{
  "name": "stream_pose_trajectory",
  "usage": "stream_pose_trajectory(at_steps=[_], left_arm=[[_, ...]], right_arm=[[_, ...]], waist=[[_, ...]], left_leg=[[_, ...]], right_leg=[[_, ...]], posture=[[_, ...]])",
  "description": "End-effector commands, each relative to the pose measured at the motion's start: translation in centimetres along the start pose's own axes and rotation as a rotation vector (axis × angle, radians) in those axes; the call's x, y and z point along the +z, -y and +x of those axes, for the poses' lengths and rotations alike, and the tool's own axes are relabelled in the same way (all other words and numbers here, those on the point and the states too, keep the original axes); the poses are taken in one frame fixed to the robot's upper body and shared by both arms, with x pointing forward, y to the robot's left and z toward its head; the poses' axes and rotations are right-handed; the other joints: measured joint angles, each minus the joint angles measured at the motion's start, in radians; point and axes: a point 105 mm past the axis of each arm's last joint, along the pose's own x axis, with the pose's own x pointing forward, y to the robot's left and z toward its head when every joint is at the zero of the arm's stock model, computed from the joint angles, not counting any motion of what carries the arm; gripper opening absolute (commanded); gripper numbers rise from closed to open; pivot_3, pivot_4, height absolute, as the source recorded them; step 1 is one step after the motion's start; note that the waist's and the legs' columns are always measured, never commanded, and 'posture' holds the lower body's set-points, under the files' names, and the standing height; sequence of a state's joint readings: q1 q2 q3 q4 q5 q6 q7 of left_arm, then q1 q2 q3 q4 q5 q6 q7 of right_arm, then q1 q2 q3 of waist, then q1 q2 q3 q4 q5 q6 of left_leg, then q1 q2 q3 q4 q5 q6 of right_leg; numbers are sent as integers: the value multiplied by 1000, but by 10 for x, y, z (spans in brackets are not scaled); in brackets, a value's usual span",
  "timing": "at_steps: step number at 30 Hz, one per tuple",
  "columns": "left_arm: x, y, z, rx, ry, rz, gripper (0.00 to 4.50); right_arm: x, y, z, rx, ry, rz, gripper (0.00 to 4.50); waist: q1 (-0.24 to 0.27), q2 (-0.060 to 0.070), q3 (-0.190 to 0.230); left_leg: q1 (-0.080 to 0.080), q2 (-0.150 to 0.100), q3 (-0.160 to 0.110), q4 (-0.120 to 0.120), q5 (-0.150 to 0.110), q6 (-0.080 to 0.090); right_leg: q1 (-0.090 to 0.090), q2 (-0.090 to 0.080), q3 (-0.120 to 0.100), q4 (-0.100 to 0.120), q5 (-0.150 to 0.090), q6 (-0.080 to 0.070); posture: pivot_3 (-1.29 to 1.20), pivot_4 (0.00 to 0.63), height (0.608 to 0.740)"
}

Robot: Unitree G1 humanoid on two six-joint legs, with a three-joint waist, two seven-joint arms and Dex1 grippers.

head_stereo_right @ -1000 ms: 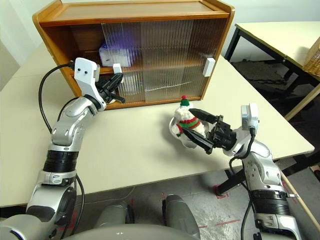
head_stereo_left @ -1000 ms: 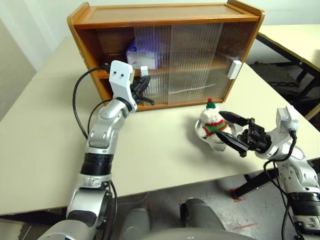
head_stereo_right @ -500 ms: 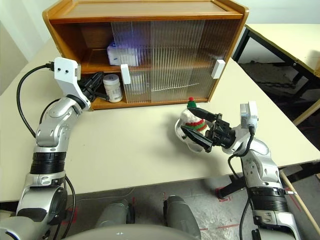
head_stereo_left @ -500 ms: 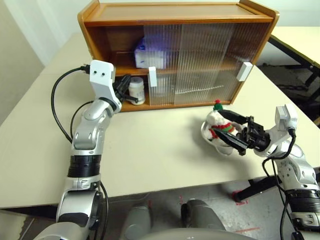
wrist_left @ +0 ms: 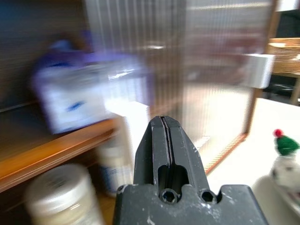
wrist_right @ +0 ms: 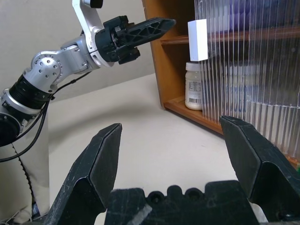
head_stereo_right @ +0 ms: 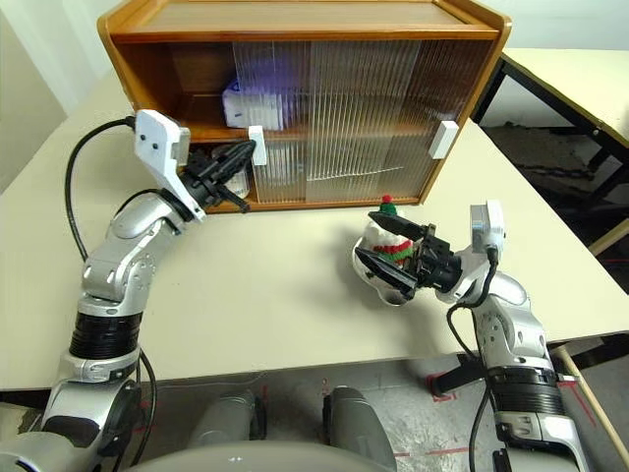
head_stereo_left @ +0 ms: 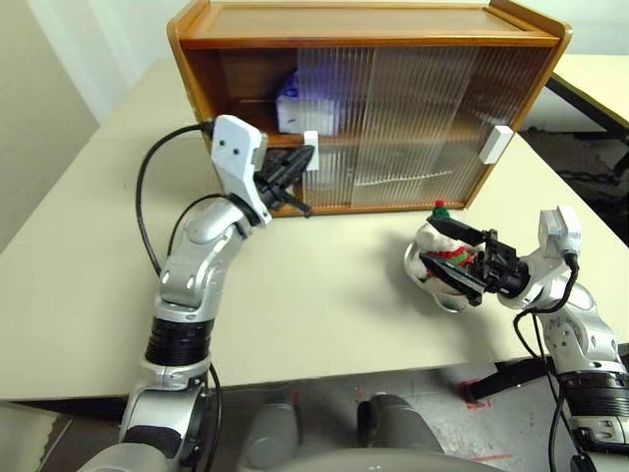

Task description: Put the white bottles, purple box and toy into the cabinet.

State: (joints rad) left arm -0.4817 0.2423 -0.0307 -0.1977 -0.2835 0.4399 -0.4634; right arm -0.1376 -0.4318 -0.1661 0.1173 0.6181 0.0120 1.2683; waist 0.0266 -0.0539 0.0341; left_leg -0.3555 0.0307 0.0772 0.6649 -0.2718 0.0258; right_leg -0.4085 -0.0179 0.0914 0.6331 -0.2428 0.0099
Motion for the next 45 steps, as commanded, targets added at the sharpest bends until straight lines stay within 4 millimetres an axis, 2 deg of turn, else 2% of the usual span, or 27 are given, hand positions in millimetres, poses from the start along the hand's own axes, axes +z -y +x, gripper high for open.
stream_pose_trajectory(at_steps=[1,9,15,20,27,33,45], left_arm=[[-4,14,16,-75,-14,-4,46],[-20,22,44,-103,-99,43,46],[-25,20,51,-44,-137,66,46],[-27,14,46,-1,-147,84,46],[-33,-11,29,90,-176,100,46],[-28,-32,24,161,-165,100,46],[-26,-50,7,236,-159,107,46]], right_arm=[[2,-1,1,4,8,-11,4500],[7,1,3,-18,53,-7,4500],[7,0,2,-16,49,-8,4500],[6,0,2,-12,40,-7,4500],[5,1,1,-6,33,-5,4500],[4,1,2,-1,33,-2,4500],[2,2,1,3,30,1,4500]], waist=[[0,0,0],[-8,0,0],[-8,0,0],[-8,0,0],[-7,0,0],[-3,0,0],[-10,1,0]], left_leg=[[0,0,0,0,0,0],[0,0,0,1,1,1],[0,0,0,0,0,1],[0,0,-1,0,0,1],[0,0,-1,0,0,1],[0,0,-1,0,0,1],[0,0,-1,0,0,1]], right_leg=[[0,0,0,0,0,0],[1,1,0,0,0,0],[1,1,0,-2,0,1],[1,1,0,-2,0,1],[1,1,0,-1,0,0],[1,0,0,-1,0,1],[1,1,1,3,1,0]], posture=[[118,0,740],[111,0,740],[109,0,740],[113,0,740],[125,0,740],[135,0,740],[137,0,740]])
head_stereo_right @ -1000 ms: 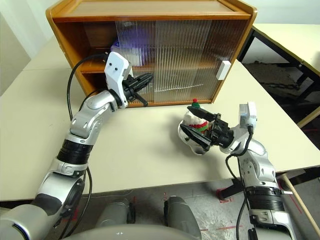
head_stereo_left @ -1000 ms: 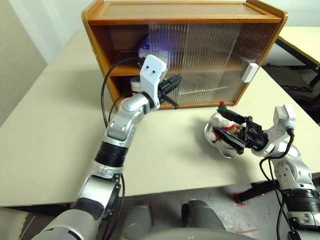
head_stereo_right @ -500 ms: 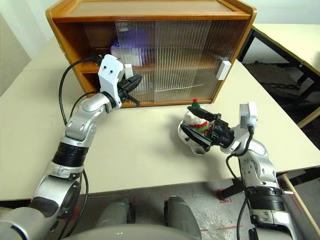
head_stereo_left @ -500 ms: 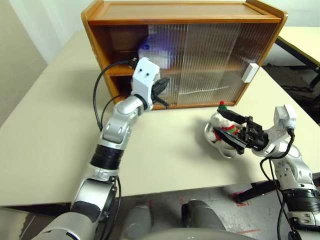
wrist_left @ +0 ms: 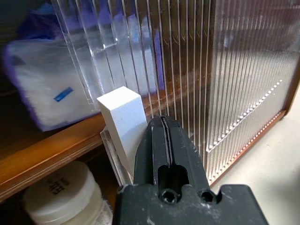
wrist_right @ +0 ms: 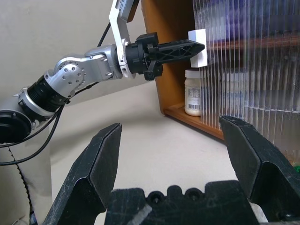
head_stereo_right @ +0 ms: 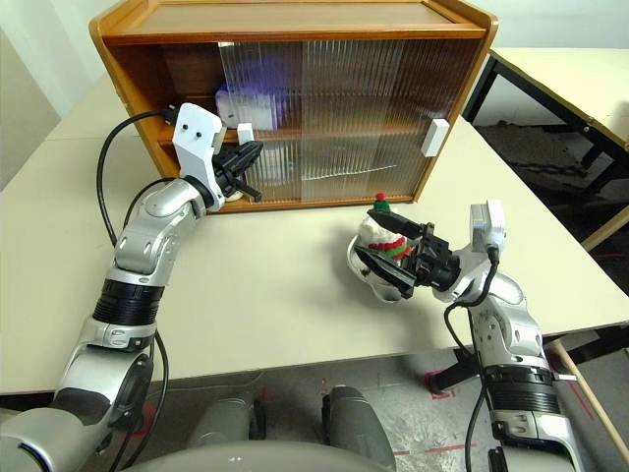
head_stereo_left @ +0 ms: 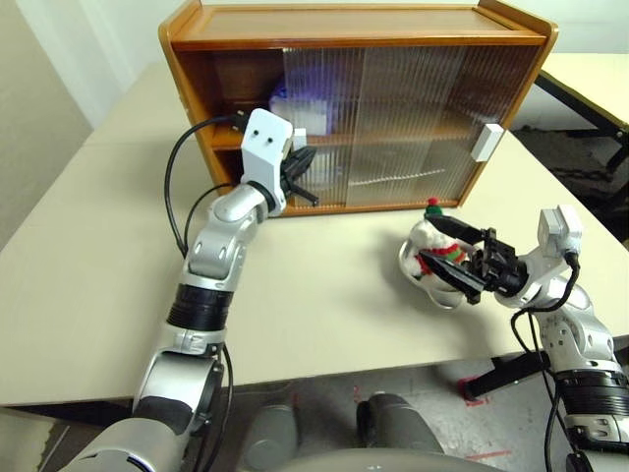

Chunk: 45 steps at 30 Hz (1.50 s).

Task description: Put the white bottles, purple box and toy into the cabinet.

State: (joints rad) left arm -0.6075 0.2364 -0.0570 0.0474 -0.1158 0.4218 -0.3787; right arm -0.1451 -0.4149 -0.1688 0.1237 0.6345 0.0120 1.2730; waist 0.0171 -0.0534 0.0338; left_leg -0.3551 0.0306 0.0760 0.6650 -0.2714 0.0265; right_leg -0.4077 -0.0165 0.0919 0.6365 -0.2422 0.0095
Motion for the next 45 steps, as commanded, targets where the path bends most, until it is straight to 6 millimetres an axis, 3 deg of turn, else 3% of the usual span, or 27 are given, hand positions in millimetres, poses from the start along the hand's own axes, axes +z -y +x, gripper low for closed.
stream_pose_trajectory(at_steps=[1,12,45], left_arm=[[-4,-24,-14,102,-7,3,46],[-14,-50,-39,185,-39,21,46],[-21,-94,-90,376,-81,46,46]], right_arm=[[1,2,-2,0,-5,-9,4500],[1,2,-3,8,-10,-7,4500],[2,5,2,41,-19,5,4500]], waist=[[-1,0,0],[0,0,0],[13,0,0]], left_leg=[[0,0,0,0,0,0],[1,0,0,0,0,0],[2,1,0,0,-2,-3]], right_leg=[[0,0,0,0,0,0],[0,0,1,4,0,0],[0,-1,0,5,-1,-2]], posture=[[137,0,740],[151,0,740],[203,0,740]])
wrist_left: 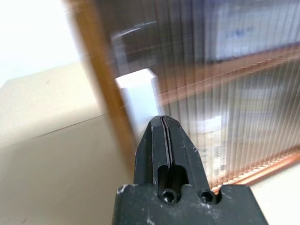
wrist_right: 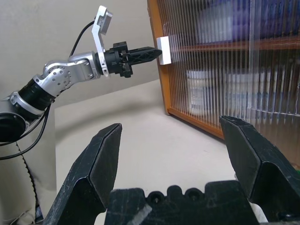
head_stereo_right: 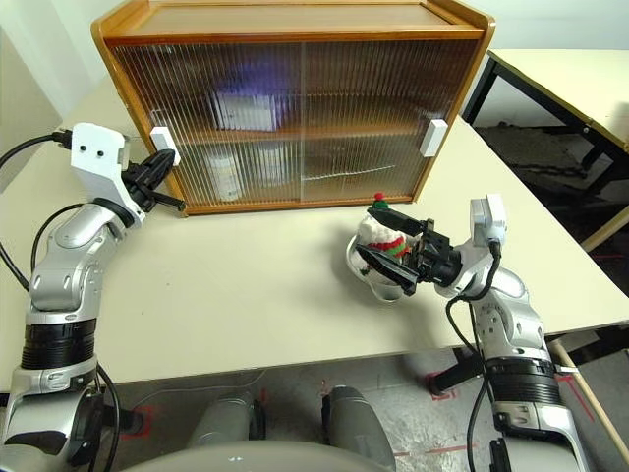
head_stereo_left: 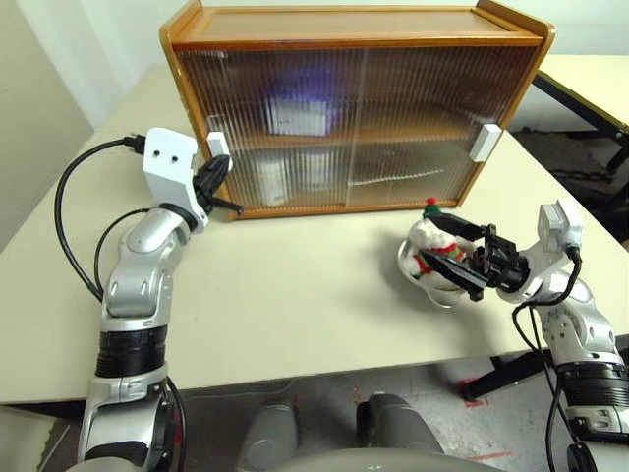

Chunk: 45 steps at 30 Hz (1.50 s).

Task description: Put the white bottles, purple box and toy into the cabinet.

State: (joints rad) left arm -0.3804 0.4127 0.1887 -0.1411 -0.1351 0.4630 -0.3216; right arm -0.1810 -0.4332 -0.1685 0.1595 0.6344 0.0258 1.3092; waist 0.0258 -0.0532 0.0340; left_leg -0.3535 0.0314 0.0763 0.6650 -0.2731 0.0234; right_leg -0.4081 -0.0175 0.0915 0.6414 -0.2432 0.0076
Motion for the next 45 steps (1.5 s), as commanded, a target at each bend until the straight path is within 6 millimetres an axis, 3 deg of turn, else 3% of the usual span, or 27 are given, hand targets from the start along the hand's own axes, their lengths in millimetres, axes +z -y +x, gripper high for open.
stream_pose_trajectory(at_steps=[1,7,10,14,20,25,29,37,41,45], left_arm=[[-3,-7,-3,39,-16,-2,46],[-1,-5,-5,40,4,-23,46],[7,4,-4,-19,52,-30,627],[18,24,-11,-149,137,-84,2082],[15,33,-45,-323,197,-196,4455],[9,35,-74,-521,187,-170,4455],[7,35,-90,-641,194,-213,4500],[-2,59,-106,-820,188,-266,4500],[-6,71,-112,-885,181,-275,4500],[-4,81,-111,-916,213,-253,4500]], right_arm=[[0,1,2,11,-5,0,4500],[0,3,3,13,-5,-1,4500],[1,3,2,12,-5,-3,4500],[3,5,0,7,-7,-9,4500],[19,20,-13,-66,16,-43,4500],[47,42,-31,-182,97,-65,4500],[67,70,-53,-355,134,-131,3226],[90,110,-84,-668,150,-251,90],[91,124,-99,-822,120,-271,36],[88,128,-99,-870,100,-281,36]], waist=[[11,0,0],[45,0,0],[53,0,0],[70,0,0],[73,0,0],[73,0,0],[70,3,2],[62,8,6],[48,8,6],[40,10,7]], left_leg=[[0,0,0,0,0,0],[0,0,0,0,0,0],[-2,0,0,0,-1,-1],[-3,0,0,-1,-1,-2],[-3,1,0,-1,-2,-2],[-3,1,0,-1,-2,-1],[-2,1,1,-1,-1,0],[-3,0,1,-1,0,3],[-3,1,0,-2,0,4],[-3,1,0,-2,0,4]], right_leg=[[0,0,0,0,0,0],[-2,-1,-1,-3,0,0],[-2,-2,-2,-6,0,0],[-2,-3,-3,-8,2,-3],[-3,-3,-3,-8,1,-3],[-2,-2,-3,-8,-3,-1],[-2,-3,-3,-8,-3,-2],[-2,-3,-2,-9,-5,-1],[-2,-3,-2,-9,-6,-1],[-2,-3,-2,-9,-6,-1]], posture=[[205,0,740],[206,0,740],[208,0,740],[207,0,740],[208,0,740],[221,3,740],[216,5,740],[198,9,740],[193,14,740],[191,13,740]])
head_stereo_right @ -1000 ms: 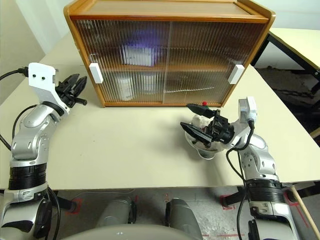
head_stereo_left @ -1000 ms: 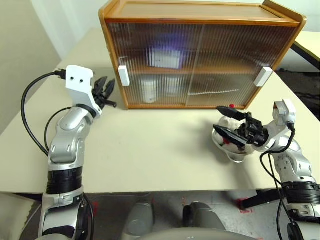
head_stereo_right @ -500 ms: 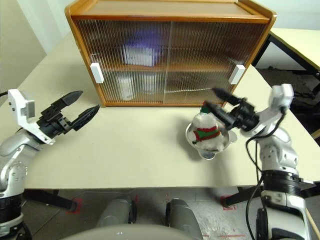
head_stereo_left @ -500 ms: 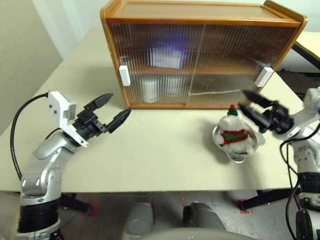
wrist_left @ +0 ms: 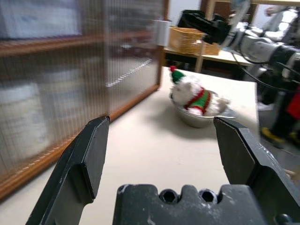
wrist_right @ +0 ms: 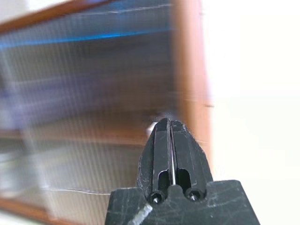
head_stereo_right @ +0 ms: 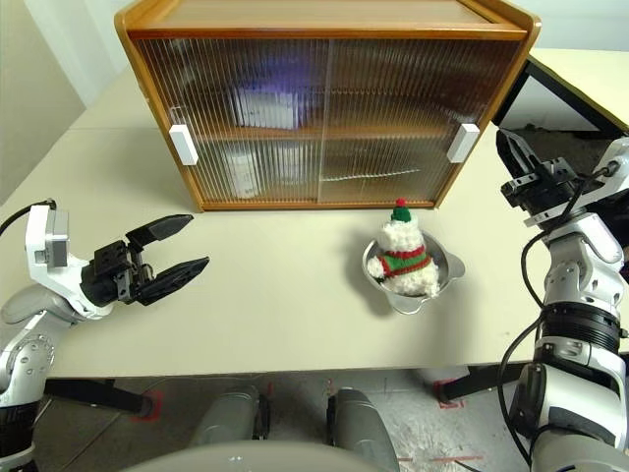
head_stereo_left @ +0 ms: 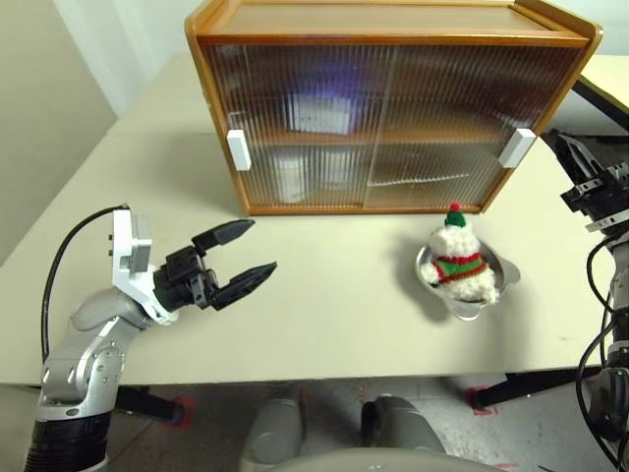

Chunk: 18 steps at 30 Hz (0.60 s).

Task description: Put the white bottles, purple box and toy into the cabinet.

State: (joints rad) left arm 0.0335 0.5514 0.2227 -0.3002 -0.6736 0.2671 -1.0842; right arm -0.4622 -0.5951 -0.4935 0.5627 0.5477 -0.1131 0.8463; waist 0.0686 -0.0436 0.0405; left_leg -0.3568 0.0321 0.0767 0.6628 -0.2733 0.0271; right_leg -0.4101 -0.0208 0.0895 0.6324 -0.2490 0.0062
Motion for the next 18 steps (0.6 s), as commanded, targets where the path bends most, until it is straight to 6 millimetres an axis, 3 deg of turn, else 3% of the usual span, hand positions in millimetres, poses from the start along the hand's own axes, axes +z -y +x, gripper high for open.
stream_pose_trajectory(at_steps=[1,9,18], left_arm=[[2,8,9,-45,26,28,4500],[8,11,22,-62,98,10,4500],[14,10,30,-54,153,-1,4500]], right_arm=[[-3,4,0,-46,-12,-24,36],[-23,4,6,-123,-96,-1,36],[-33,-8,28,-121,-123,26,36]], waist=[[-5,1,1],[-22,2,0],[-30,2,0]], left_leg=[[0,0,0,0,0,0],[0,0,0,0,0,0],[1,0,1,0,0,1]], right_leg=[[0,0,1,0,0,0],[3,1,1,1,0,0],[3,2,1,2,1,1]], posture=[[191,12,740],[188,1,740],[196,0,740]])
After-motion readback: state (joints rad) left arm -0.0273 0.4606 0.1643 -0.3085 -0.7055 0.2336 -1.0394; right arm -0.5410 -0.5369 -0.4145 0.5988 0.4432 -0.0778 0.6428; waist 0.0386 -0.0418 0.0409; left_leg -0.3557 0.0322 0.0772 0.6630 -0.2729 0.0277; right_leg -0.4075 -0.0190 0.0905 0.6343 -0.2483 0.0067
